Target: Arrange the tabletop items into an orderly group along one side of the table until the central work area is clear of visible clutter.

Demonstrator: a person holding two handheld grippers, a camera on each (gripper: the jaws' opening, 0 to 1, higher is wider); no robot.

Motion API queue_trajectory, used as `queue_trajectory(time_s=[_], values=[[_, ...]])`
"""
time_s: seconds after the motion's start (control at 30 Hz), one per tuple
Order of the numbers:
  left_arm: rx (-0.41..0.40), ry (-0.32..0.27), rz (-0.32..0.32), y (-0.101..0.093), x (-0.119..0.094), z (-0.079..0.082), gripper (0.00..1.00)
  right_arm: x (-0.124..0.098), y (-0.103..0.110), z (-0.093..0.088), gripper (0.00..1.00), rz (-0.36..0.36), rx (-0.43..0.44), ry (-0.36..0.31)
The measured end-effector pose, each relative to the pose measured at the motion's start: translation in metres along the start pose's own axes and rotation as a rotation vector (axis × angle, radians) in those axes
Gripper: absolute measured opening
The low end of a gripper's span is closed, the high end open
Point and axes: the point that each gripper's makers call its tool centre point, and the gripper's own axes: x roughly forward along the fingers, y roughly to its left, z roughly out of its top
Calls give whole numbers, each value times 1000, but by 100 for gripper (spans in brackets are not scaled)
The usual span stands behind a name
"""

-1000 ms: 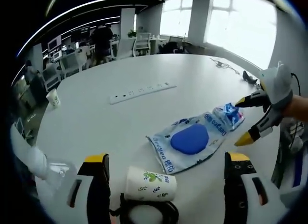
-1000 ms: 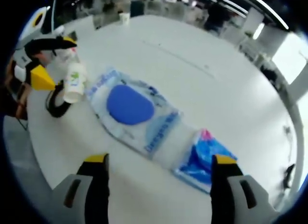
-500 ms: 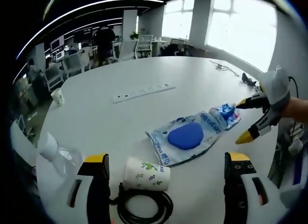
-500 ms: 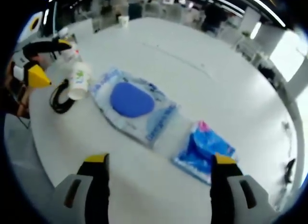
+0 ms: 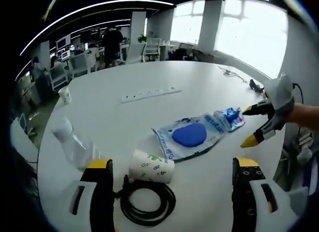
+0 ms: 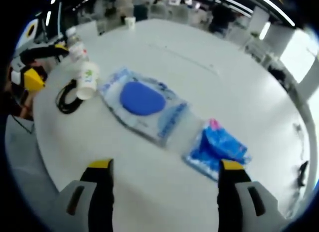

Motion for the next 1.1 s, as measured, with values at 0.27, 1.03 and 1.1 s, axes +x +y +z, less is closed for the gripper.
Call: queue_trajectory(time_s=[0.27,1.03,1.1], values=[[-30,-27,-11,1,-17,-9,99,-2,3,-3,82,7,3,-3],[-129,-137,32,34,-75,-30,99,4,19,10,82,36,-55,-6],[-136,-154,37,38,-78,-29,99,3,20,12,82,36,-51,-13]])
